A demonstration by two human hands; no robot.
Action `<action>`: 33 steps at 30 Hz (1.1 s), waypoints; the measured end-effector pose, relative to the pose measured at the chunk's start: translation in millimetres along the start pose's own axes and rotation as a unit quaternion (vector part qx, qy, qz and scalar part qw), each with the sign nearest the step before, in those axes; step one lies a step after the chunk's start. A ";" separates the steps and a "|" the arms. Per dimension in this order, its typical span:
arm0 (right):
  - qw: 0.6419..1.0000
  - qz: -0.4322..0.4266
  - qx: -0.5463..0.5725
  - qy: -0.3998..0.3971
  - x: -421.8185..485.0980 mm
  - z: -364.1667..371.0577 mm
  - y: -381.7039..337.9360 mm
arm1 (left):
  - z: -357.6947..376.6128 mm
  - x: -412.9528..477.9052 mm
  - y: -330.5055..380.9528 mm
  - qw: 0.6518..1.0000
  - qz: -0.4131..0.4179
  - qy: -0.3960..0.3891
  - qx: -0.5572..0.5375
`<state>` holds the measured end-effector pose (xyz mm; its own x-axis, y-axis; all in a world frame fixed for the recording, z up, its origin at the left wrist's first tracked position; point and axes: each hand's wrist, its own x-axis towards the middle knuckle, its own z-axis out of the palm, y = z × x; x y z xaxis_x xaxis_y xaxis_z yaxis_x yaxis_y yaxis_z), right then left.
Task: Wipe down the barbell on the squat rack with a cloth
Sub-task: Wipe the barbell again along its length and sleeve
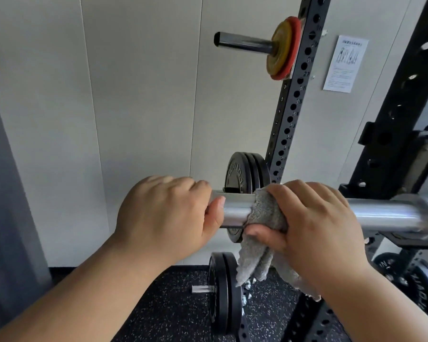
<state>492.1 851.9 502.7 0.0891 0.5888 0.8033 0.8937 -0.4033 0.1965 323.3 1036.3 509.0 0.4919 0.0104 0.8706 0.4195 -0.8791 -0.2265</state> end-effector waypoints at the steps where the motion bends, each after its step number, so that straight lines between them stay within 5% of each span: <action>1: 1.000 -0.006 -0.001 -0.006 1.3 0.4 -2.3 | -0.1 0.8 -0.5 1.000 0.000 0.000 0.000; 6: 0.997 -0.043 -0.035 -0.048 16.7 2.4 -17.7 | -7.0 0.6 -11.4 0.999 -0.004 -0.033 -0.004; 20: 0.996 -0.089 -0.013 -0.006 52.4 28.2 -128.2 | -33.9 -33.4 -52.9 0.996 -0.074 -0.050 -0.012; 24: 0.995 -0.074 0.018 -0.067 51.6 10.3 -104.9 | -35.5 -48.6 -60.7 0.996 -0.059 -0.046 -0.037; 28: 0.993 0.007 -0.007 -0.119 67.6 -7.5 -106.8 | -37.5 -56.5 -73.1 0.991 -0.063 -0.024 -0.112; 33: 0.993 -0.065 -0.001 -0.098 70.3 10.6 -172.6 | -48.2 -58.1 -78.9 0.932 -0.199 0.041 -0.301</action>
<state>348.7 970.4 519.2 0.0572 0.7603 0.6470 0.9027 -0.3163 0.2919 224.8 1082.1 497.3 0.3187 0.3786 0.8690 0.0405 -0.9214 0.3866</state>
